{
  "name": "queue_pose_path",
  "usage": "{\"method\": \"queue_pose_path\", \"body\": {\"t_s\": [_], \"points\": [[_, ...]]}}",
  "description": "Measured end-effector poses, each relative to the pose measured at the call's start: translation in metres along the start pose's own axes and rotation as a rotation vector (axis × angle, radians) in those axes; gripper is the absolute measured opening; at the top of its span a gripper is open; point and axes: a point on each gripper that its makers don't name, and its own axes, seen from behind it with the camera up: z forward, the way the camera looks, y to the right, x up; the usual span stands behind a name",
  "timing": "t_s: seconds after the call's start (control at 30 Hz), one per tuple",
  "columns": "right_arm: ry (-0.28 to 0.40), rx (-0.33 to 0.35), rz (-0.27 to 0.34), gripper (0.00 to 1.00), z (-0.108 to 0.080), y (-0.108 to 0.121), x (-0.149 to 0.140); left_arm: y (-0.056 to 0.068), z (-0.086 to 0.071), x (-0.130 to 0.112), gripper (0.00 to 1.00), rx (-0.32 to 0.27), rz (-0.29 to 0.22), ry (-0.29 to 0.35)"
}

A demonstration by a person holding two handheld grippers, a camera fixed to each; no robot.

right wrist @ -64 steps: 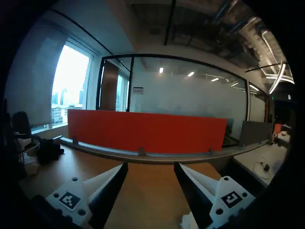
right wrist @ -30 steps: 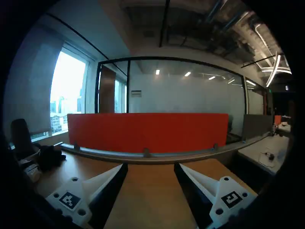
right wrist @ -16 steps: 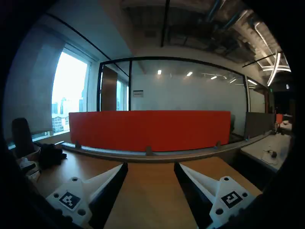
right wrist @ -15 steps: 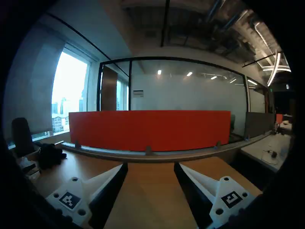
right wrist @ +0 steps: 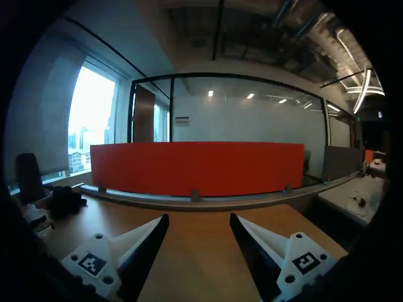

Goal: Fold towel

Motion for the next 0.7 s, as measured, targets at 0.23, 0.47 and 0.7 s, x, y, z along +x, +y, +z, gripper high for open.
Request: {"method": "queue_pose_path", "body": {"t_s": [0.23,0.47,0.7], "points": [[0.000,-0.002,0.002,0.93,-0.003,0.002,0.001,-0.002,0.000,-0.002,0.94,0.005,0.002,-0.007],[0.007,-0.001,0.005,0.93,-0.009,0.005,0.004,-0.001,0.001,-0.003,0.94,0.004,0.005,-0.008],[0.044,-0.011,0.003,0.93,-0.015,0.013,0.014,0.000,0.001,-0.004,0.94,0.004,0.007,-0.007]]}}
